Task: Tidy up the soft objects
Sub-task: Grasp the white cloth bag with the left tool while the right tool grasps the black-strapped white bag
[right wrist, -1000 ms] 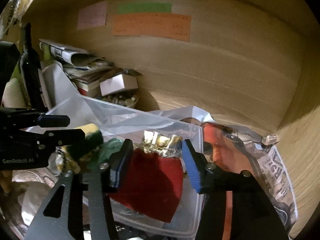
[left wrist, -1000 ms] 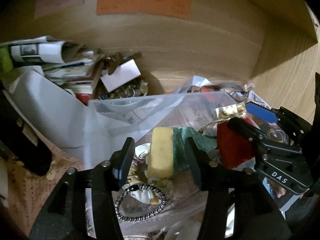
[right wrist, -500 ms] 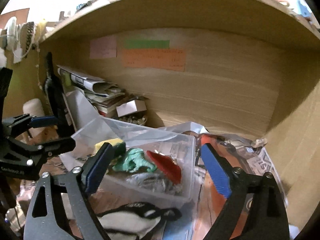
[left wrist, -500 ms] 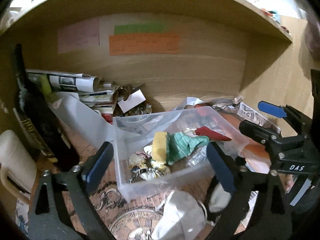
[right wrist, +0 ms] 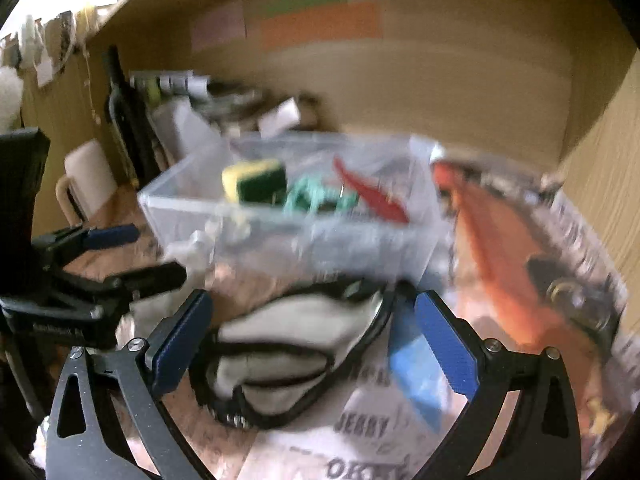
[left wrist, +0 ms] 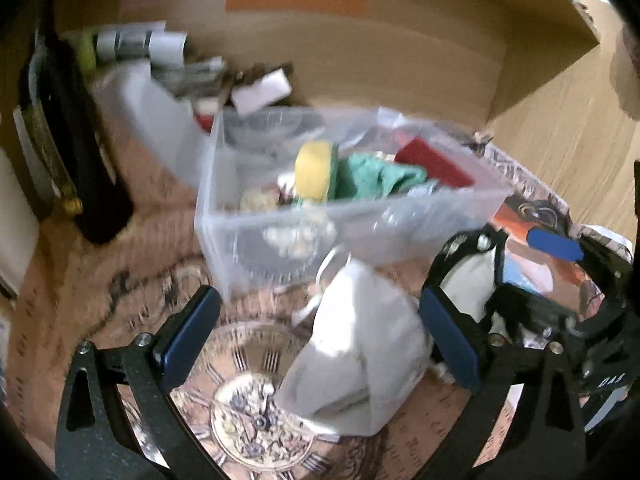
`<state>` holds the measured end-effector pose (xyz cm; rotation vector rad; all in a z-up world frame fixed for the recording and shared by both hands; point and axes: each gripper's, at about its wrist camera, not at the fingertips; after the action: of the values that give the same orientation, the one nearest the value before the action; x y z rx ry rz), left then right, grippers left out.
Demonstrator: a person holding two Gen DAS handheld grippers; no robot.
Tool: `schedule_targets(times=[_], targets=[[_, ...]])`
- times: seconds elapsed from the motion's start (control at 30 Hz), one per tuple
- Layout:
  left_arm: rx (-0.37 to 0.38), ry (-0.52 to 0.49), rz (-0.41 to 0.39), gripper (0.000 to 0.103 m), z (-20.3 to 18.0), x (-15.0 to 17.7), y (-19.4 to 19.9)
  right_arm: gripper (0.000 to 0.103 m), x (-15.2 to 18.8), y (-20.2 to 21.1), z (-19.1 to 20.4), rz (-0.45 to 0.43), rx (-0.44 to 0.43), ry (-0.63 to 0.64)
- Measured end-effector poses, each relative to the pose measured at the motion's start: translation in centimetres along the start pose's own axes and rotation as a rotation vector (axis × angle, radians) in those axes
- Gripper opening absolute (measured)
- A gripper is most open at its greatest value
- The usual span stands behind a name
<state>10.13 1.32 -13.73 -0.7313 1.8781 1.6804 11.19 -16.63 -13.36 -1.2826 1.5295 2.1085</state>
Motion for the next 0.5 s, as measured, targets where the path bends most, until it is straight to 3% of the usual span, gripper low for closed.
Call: schedule_targets(times=[0.23, 0.3, 0.37, 0.43, 0.5], targets=[[0.013, -0.004, 0.045, 0.101, 0.0, 2.2, -0.8, 0.101, 1.0, -2.1, -0.2, 0.091, -0.034, -0.025], [0.025, -0.004, 0.053, 0.096, -0.1, 2.7, -1.0, 0.098, 1.1, -2.8, -0.2, 0.114, -0.046, -0.027], [0.055, -0.002, 0.077, 0.083, -0.2, 3.0, -1.3, 0.081, 1.4, -3.3, -0.1, 0.143, -0.066, -0.02], [0.058, -0.001, 0.067, 0.08, -0.4, 3.1, -1.4, 0.07, 1.6, -3.3, 0.4, 0.14, -0.062, 0.003], [0.082, -0.012, 0.064, 0.069, -0.7, 3.3, -1.2, 0.06, 1.7, -3.1, 0.9, 0.132, -0.062, 0.029]])
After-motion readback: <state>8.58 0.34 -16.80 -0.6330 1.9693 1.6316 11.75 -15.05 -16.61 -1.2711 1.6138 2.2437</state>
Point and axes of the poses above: each gripper's, at about its wrist camera, not at the fingertips, and y roughly against the way its jaws point, z to its left, x to its underside, and after that the axes turned 3 degrees about z, right-handed
